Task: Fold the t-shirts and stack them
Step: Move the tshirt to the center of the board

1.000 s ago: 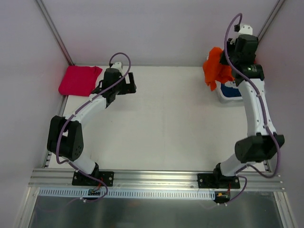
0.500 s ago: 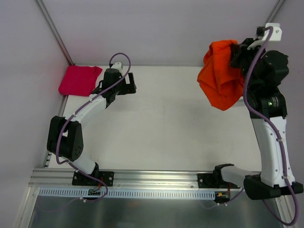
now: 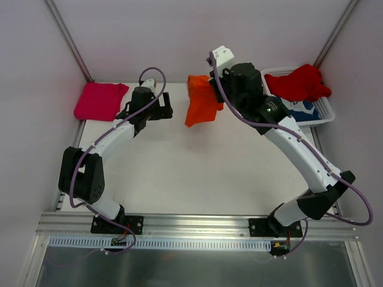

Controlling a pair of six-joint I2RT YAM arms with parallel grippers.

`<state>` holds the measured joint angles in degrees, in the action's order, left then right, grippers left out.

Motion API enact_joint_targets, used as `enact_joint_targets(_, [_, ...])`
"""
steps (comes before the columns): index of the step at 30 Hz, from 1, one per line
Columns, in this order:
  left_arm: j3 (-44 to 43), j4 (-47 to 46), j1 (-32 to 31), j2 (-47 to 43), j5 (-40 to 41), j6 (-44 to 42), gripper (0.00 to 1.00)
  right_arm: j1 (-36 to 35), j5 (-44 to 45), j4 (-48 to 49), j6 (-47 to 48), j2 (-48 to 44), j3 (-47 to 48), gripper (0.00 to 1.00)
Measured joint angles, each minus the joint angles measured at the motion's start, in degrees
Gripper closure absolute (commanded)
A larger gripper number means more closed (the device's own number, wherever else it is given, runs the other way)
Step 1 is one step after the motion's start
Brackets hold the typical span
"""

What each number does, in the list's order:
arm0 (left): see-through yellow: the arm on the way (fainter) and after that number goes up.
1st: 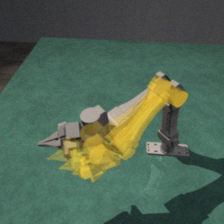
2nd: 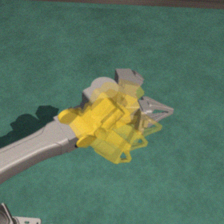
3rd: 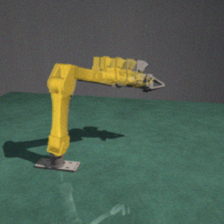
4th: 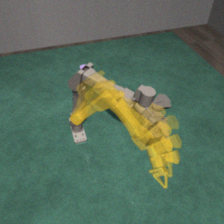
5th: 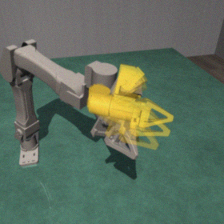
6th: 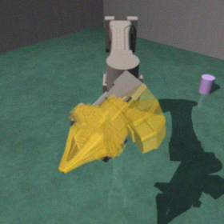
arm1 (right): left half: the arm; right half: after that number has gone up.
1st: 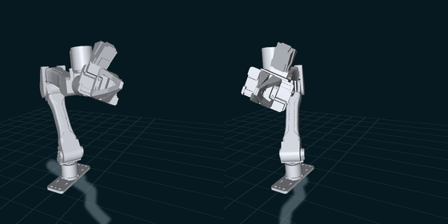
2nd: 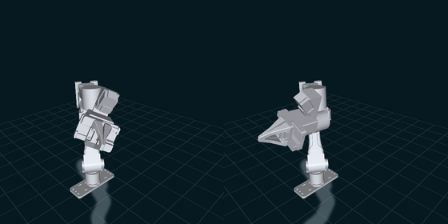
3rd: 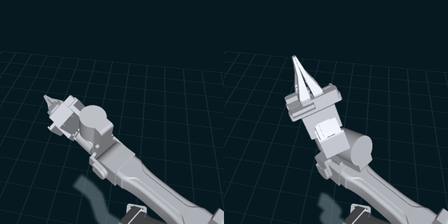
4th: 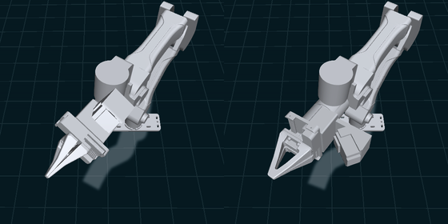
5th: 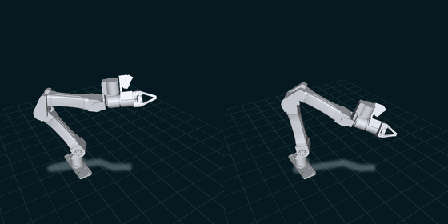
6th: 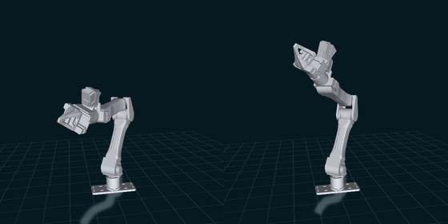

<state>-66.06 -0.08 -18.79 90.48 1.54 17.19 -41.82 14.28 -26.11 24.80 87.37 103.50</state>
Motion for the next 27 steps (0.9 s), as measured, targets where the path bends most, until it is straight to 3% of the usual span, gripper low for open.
enact_joint_targets(3, [0.1,0.0,0.0,0.0,0.0,0.0,0.01,3.2,-0.3,2.4,0.5,-4.6,-3.9,1.0])
enact_joint_targets(7, [0.2,-0.4,0.0,0.0,-0.9,0.5,0.01,18.2,-1.7,4.0,-4.1,-14.2,-10.4,1.0])
enact_joint_targets(9, [0.2,-1.4,-0.8,-0.1,-1.7,1.0,0.01,21.9,-1.7,3.9,-5.7,-16.2,-10.6,1.0])
enact_joint_targets(18, [0.4,-0.2,-0.6,-0.2,-0.8,1.2,0.01,20.4,-3.8,4.8,-7.9,-13.5,-9.3,1.0])
enact_joint_targets(27, [0.6,0.0,-0.6,-0.2,-0.8,1.2,0.01,8.8,-4.2,2.9,-7.0,-8.8,-7.2,1.0])
